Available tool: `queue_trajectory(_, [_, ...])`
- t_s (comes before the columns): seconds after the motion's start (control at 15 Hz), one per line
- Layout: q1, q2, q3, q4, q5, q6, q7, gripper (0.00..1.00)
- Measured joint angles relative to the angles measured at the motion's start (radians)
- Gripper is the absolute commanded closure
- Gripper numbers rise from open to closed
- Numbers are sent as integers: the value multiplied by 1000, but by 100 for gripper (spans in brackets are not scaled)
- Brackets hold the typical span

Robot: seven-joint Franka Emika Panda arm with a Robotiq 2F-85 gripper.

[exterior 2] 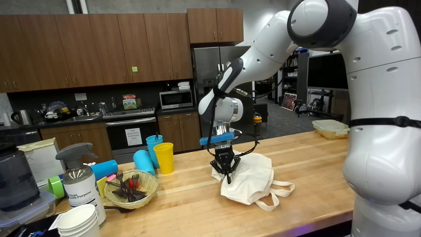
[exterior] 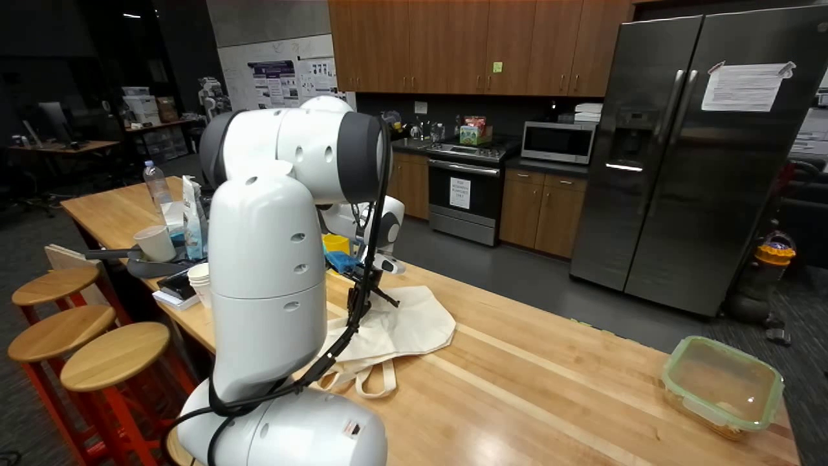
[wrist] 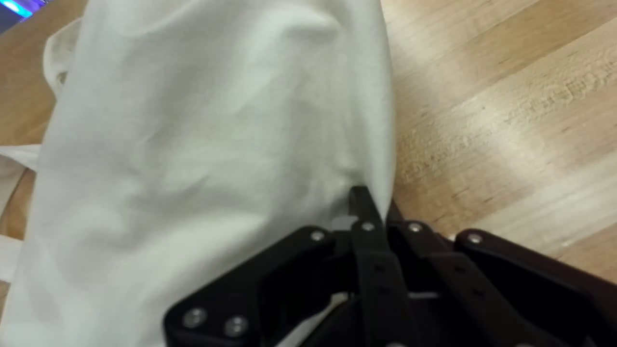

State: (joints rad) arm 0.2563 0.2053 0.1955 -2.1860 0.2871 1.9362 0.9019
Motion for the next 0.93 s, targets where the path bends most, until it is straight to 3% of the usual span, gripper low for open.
queue_trajectory(0.93, [0, 0, 0, 0, 0, 0, 0, 99])
